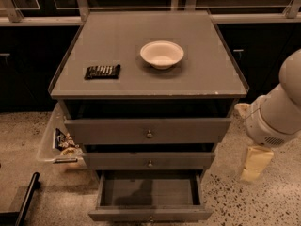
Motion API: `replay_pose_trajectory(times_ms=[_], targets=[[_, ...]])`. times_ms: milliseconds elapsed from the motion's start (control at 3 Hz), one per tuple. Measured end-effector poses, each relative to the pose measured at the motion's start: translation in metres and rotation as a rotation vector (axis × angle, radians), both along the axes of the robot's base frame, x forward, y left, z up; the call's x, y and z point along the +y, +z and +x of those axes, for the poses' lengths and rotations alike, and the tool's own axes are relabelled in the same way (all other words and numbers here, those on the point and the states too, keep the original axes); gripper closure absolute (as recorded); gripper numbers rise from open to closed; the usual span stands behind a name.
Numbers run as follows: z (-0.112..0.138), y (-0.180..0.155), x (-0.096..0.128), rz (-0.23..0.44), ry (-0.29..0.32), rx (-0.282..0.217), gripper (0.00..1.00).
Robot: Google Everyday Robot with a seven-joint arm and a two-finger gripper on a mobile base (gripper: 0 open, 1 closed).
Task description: Close bottom drawer
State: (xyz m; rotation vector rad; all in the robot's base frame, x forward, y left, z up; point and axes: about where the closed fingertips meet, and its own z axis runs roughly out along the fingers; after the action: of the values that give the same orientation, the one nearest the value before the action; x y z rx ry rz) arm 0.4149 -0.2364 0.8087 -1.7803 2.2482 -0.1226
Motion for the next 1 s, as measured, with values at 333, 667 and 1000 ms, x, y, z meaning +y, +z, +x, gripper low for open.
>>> replay_pose_trajectory(times_ms=[333, 667, 1000], targets=[[0.007, -0.057, 0.016, 0.042, -0.010, 0.036, 0.00], [0.016, -0.114, 0.028, 0.075, -0.015, 0.053, 0.00], [0.025, -0.156, 0.042, 0.118, -0.005, 0.052, 0.00]])
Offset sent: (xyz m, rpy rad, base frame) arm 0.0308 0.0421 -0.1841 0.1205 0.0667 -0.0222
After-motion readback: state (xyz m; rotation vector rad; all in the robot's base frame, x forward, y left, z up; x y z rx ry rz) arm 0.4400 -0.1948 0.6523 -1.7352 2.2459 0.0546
